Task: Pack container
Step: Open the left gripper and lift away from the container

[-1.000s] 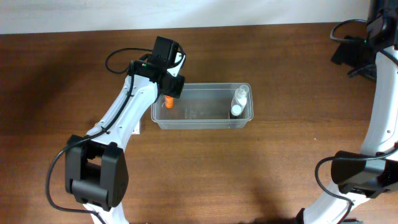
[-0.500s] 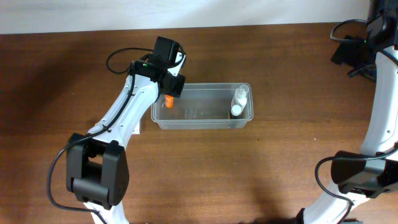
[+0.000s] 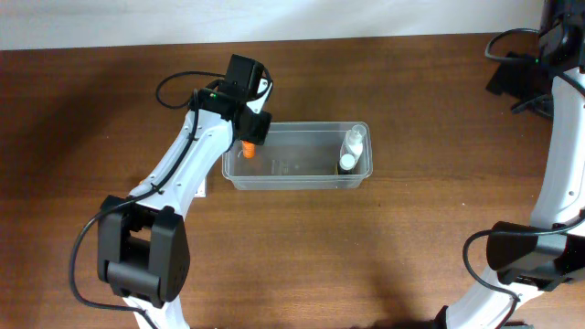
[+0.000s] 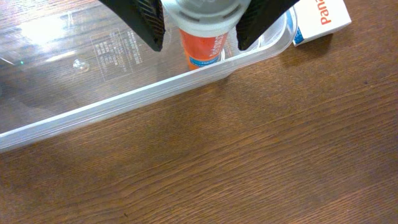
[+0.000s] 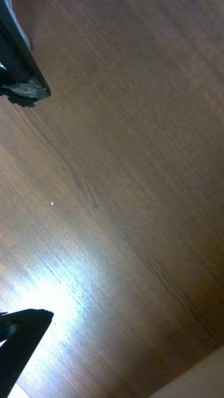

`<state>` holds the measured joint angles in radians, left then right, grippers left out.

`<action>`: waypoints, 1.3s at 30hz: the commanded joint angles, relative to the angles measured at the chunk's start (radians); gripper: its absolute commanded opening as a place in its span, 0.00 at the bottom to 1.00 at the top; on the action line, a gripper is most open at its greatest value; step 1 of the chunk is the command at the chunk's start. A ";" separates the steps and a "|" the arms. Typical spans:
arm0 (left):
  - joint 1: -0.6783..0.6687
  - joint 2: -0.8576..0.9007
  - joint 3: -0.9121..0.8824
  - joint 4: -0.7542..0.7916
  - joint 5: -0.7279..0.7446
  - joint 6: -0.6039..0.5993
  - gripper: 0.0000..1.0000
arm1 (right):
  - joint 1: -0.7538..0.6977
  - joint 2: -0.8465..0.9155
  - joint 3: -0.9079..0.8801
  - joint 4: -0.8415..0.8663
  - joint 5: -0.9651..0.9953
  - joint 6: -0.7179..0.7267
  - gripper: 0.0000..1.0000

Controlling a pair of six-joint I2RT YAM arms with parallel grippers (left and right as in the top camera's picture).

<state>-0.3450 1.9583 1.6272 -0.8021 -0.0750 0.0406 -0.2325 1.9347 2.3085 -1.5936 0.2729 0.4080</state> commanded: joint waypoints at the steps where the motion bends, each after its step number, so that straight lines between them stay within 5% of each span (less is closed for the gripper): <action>1: 0.001 0.019 -0.007 -0.006 -0.026 -0.003 0.42 | -0.005 -0.008 0.005 0.001 0.016 0.000 0.98; 10: 0.001 0.019 -0.007 -0.011 -0.046 -0.003 0.44 | -0.005 -0.008 0.005 0.000 0.016 0.000 0.98; 14: 0.001 0.018 0.012 -0.011 -0.046 -0.003 0.62 | -0.005 -0.008 0.005 0.001 0.016 0.000 0.98; 22: 0.001 0.018 0.127 -0.064 -0.047 -0.003 0.69 | -0.005 -0.008 0.005 0.001 0.016 0.000 0.98; 27: 0.010 0.016 0.255 -0.171 -0.072 -0.004 0.85 | -0.005 -0.008 0.005 0.001 0.016 0.000 0.98; 29: 0.028 0.015 0.319 -0.243 -0.076 -0.007 0.99 | -0.005 -0.008 0.005 0.000 0.016 0.000 0.98; 39: 0.293 -0.009 0.438 -0.587 -0.076 -0.233 0.99 | -0.005 -0.008 0.005 0.000 0.016 0.000 0.98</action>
<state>-0.1345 1.9709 2.0556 -1.3510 -0.1398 -0.0879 -0.2325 1.9347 2.3085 -1.5940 0.2729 0.4076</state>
